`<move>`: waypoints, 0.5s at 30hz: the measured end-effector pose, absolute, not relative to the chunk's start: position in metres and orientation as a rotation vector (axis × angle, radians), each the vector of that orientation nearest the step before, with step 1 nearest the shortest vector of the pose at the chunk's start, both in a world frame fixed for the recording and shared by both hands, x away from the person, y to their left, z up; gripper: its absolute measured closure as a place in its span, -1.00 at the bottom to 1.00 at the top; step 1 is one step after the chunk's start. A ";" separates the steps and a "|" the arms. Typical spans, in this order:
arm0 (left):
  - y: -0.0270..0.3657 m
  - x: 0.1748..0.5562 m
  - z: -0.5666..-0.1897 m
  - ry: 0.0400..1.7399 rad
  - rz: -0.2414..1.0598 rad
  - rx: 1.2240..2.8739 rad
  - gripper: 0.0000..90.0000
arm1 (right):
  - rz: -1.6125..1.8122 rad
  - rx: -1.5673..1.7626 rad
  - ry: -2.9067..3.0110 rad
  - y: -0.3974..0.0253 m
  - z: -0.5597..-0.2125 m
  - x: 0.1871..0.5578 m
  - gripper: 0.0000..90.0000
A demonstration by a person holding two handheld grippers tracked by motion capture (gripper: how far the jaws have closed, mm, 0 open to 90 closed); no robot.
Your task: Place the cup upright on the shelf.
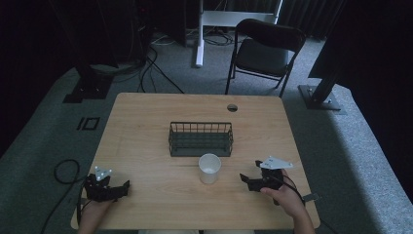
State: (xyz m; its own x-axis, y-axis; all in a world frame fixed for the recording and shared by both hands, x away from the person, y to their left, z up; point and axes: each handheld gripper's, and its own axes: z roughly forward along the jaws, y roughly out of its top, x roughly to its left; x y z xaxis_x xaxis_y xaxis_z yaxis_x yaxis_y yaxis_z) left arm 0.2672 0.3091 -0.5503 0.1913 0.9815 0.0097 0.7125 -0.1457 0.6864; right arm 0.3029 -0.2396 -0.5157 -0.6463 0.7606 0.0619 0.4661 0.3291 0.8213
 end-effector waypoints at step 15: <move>0.309 0.267 -0.550 1.579 0.638 1.924 -0.98 | 1.280 0.956 2.348 -0.208 -0.514 0.301 -0.71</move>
